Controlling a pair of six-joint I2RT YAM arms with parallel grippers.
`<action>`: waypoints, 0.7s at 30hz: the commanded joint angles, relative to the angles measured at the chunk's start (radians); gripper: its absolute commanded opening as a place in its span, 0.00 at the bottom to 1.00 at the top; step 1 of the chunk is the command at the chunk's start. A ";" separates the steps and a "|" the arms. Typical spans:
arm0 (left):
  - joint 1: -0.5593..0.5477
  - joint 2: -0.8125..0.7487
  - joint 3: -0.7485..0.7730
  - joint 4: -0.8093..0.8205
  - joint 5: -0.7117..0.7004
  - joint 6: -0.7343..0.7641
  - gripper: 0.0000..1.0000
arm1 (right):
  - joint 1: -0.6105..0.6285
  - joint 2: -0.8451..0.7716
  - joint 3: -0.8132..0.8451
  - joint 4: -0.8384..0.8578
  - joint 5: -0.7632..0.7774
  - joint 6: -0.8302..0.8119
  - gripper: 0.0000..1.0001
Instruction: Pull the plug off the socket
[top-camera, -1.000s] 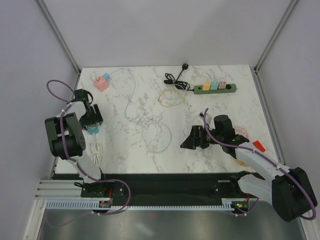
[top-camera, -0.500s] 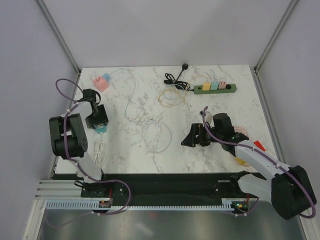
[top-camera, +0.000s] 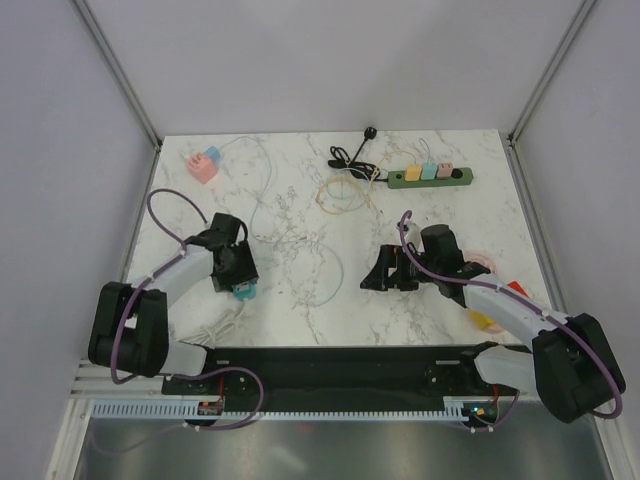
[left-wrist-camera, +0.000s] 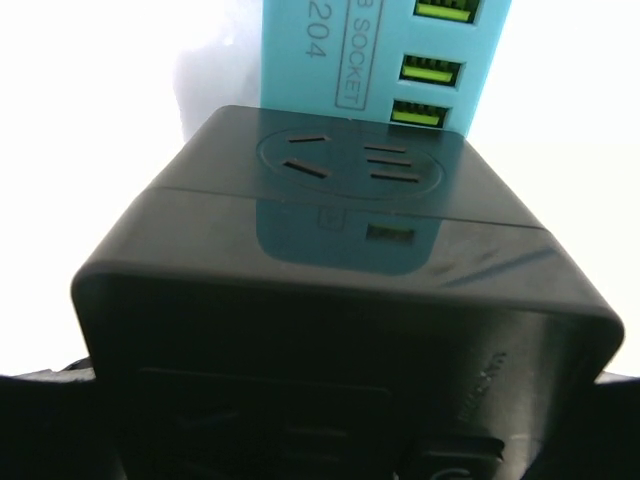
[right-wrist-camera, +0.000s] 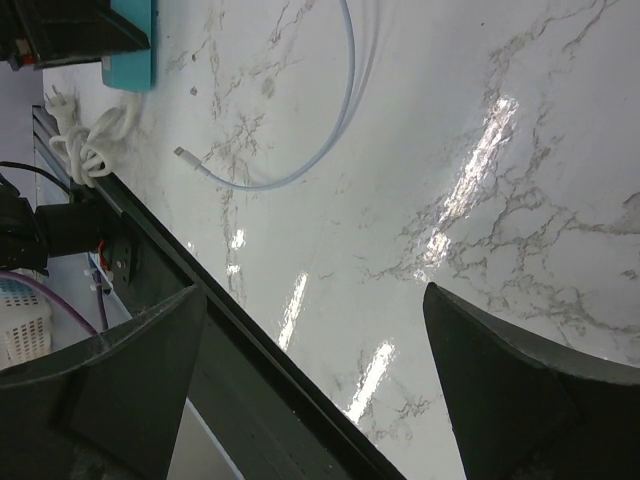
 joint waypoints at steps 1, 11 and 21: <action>-0.069 -0.077 -0.046 0.018 0.058 -0.157 0.34 | 0.010 0.021 0.031 0.051 0.008 0.014 0.98; -0.075 -0.235 0.000 -0.063 0.159 -0.151 1.00 | 0.060 0.111 0.043 0.112 0.033 0.027 0.98; -0.075 -0.275 0.137 -0.154 0.100 -0.049 1.00 | 0.171 0.195 0.167 0.129 0.031 0.018 0.98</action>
